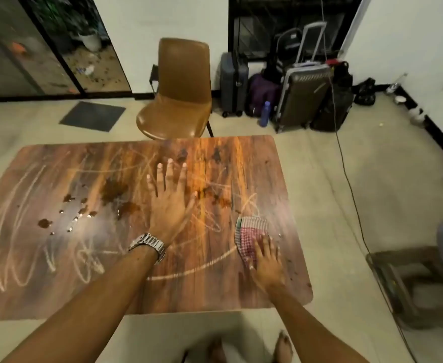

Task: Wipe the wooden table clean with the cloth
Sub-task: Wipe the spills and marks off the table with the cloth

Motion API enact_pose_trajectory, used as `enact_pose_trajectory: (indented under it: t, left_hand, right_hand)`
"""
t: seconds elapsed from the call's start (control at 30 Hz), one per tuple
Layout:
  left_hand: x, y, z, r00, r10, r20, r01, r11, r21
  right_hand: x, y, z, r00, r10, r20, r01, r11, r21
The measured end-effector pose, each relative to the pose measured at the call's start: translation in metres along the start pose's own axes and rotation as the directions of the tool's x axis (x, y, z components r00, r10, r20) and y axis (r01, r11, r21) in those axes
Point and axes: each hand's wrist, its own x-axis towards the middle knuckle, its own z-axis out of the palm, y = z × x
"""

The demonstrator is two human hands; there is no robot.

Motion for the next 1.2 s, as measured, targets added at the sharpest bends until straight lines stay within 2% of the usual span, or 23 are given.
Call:
enact_pose_trajectory:
  t: [0.17,0.33,0.57,1.07,1.2]
  left_hand:
    - [-0.021,0.021,0.045,0.994,0.040,0.102,-0.040,0.999,-0.002]
    - [-0.024,0.032,0.057,0.988,0.055,0.145,-0.055,0.998,-0.004]
    - [-0.031,0.045,0.064,0.983,0.060,0.174,-0.055,0.998,-0.031]
    - [-0.070,0.060,0.108,0.965,0.078,0.249,-0.069,0.996,-0.048]
    - [-0.092,0.074,0.129,0.951,0.123,0.282,-0.105,0.992,-0.076]
  right_hand:
    - [0.028,-0.003,0.007,0.992,-0.099,0.074,0.105,0.992,-0.071]
    - [0.004,0.016,0.040,0.988,-0.061,0.143,0.075,0.993,-0.091]
    - [-0.026,0.036,0.066,0.996,0.016,0.083,-0.010,0.997,-0.080]
    - [-0.058,0.067,0.086,0.996,0.083,0.015,-0.082,0.995,-0.051]
    - [-0.063,0.081,0.087,0.997,0.083,-0.001,-0.083,0.996,-0.039]
